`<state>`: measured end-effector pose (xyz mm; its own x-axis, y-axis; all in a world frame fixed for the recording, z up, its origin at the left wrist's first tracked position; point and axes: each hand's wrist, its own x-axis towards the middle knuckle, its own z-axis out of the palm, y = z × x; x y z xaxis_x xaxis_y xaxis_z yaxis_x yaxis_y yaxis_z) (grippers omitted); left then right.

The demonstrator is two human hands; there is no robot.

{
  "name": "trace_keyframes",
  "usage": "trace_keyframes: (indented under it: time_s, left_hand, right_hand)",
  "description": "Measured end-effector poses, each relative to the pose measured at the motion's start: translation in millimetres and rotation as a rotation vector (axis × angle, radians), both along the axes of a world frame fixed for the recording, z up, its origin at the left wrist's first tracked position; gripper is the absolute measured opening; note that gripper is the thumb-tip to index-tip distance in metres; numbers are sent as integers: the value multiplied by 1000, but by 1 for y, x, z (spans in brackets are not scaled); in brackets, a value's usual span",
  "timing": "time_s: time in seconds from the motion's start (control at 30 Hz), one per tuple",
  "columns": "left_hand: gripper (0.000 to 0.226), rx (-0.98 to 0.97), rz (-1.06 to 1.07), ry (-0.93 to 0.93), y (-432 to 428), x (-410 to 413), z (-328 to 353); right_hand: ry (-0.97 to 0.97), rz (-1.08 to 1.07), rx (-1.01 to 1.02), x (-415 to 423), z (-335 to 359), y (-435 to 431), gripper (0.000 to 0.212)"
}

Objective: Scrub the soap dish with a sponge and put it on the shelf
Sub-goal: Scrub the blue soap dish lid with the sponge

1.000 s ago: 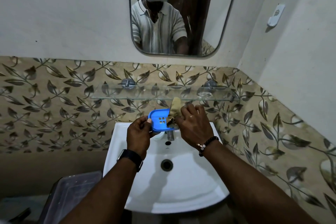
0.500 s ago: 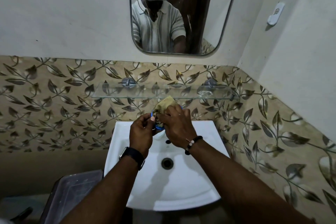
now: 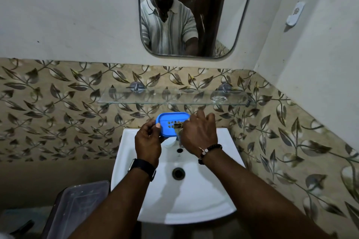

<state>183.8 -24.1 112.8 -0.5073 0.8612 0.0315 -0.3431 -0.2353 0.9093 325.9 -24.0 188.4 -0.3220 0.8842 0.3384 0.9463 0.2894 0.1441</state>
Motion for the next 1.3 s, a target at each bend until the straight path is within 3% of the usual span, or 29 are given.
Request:
trace_keyframes:
  time_s: [0.13, 0.23, 0.43, 0.7, 0.83, 0.93, 1.03, 1.2, 1.3]
  left_hand:
    - [9, -15, -52, 5, -4, 8, -3]
    - [12, -38, -55, 0, -2, 7, 0]
    - [15, -16, -163, 110, -3, 1, 2]
    - [10, -7, -52, 64, -1, -10, 2]
    - [12, 7, -13, 77, 0, -7, 1]
    - [12, 7, 14, 60, -1, -5, 4]
    - [13, -17, -11, 55, 0, -3, 4]
    - [23, -58, -35, 53, 2, -3, 5]
    - [31, -68, -60, 22, 2, -9, 10]
  right_hand:
    - [245, 76, -261, -12, -8, -1, 22]
    - [302, 245, -256, -15, -10, -4, 29]
    - [-12, 271, 55, 0, -7, 7, 36]
    - [-148, 241, 288, 5, 0, 17, 27]
    - [-122, 127, 149, 2, 8, 23, 23]
    - [74, 7, -113, 0, 8, 30, 28]
    - [196, 23, -262, -2, 1, 30, 22]
    - [286, 272, -332, -12, -13, 15, 30]
    - [136, 329, -205, 1, -14, 11, 37]
